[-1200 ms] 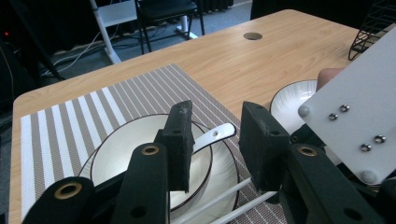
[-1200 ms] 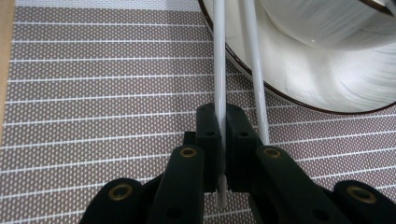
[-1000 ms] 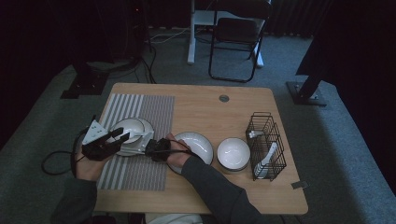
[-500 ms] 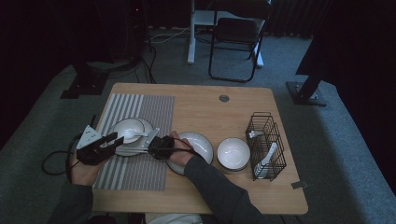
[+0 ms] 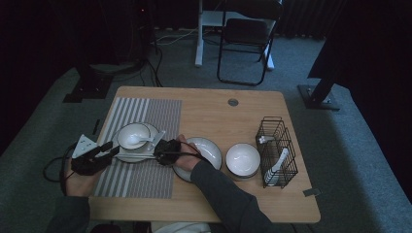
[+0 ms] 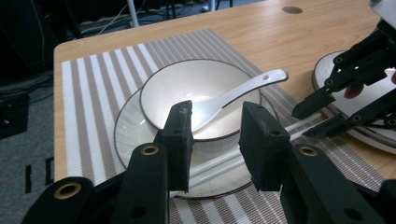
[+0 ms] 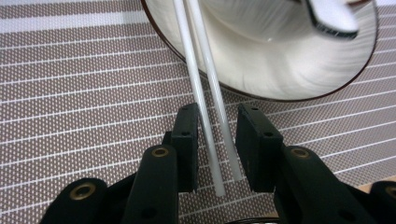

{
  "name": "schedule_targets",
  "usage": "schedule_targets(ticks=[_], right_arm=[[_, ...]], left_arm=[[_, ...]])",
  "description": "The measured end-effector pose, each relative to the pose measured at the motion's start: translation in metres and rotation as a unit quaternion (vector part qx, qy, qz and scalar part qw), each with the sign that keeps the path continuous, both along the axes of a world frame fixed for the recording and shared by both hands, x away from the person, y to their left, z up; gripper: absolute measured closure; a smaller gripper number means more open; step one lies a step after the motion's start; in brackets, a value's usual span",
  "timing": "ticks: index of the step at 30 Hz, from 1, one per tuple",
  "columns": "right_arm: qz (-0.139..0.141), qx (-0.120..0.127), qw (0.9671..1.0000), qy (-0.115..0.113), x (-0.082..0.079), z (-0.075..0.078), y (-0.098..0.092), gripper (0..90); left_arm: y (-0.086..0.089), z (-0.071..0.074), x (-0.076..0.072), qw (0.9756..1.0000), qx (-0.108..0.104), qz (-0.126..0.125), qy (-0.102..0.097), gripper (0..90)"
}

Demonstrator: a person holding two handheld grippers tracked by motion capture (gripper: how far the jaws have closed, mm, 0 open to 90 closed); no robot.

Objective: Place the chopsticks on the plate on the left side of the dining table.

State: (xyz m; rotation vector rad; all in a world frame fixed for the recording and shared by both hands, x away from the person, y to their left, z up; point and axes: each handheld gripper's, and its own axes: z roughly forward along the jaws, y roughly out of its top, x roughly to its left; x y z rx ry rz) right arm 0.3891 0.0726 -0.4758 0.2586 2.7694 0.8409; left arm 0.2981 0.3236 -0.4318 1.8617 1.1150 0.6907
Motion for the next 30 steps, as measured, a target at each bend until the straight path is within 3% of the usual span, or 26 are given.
schedule_targets(ticks=[8, 17, 25, 30], right_arm=[[-0.005, -0.001, 0.9999, 0.011, 0.001, -0.003, 0.001, 75.4], [-0.004, 0.002, 0.9999, 0.011, 0.0, -0.003, 0.005, 76.4], [-0.006, 0.01, 0.9999, 0.006, -0.003, 0.004, -0.004, 64.7], [-0.016, 0.024, 0.9996, -0.001, -0.004, 0.015, -0.018, 63.6]], left_arm=[[0.01, 0.002, 0.0, 0.9999, 0.009, 0.012, 0.003, 64.9], [0.01, 0.0, 0.003, 0.9999, 0.009, 0.014, 0.005, 64.9], [0.015, -0.005, 0.005, 0.9996, 0.011, 0.026, 0.01, 64.1], [0.021, -0.011, 0.008, 0.9988, 0.019, 0.043, 0.012, 63.6]])
